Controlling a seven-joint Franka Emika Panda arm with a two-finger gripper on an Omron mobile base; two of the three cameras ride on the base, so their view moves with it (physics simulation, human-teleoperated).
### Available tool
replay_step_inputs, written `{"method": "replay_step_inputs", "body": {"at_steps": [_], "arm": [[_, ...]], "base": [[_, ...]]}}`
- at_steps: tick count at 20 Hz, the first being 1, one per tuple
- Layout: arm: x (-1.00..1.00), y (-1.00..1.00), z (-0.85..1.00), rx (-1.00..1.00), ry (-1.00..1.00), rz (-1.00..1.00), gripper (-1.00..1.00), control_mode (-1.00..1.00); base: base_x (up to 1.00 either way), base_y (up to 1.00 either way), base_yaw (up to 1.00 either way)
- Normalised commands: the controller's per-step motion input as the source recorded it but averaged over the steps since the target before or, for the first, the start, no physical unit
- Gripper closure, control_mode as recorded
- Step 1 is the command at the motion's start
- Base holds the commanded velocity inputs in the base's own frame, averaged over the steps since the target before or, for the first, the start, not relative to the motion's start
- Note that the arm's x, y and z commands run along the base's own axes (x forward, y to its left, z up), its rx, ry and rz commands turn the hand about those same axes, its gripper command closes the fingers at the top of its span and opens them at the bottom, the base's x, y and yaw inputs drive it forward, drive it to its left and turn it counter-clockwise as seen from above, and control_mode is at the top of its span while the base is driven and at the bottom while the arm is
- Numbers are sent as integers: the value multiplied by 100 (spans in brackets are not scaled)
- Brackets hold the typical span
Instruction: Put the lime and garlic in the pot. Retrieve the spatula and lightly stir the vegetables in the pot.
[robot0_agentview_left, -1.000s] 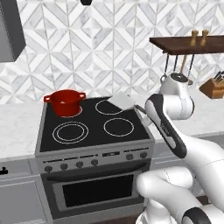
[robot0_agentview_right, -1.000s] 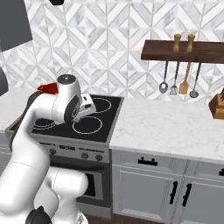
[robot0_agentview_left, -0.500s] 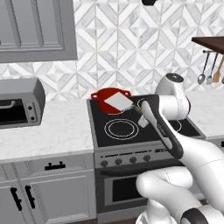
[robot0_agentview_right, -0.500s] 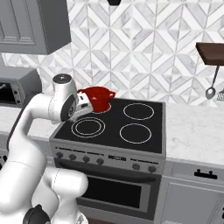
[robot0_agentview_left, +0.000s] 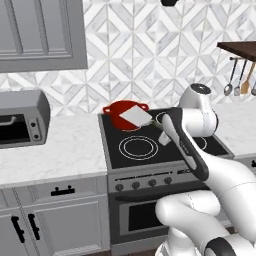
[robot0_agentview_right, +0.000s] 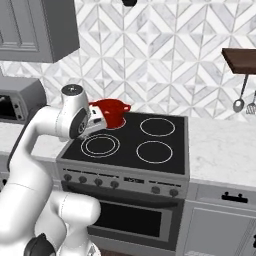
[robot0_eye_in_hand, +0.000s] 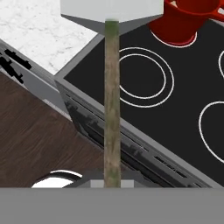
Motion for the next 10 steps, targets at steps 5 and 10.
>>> {"method": "replay_step_inputs", "body": {"at_steps": [5,10], "arm": [[0,0,0,0,0,0,100,100],[0,0,0,0,0,0,100,100]], "base": [[5,59,0],[17,36,-1]]}}
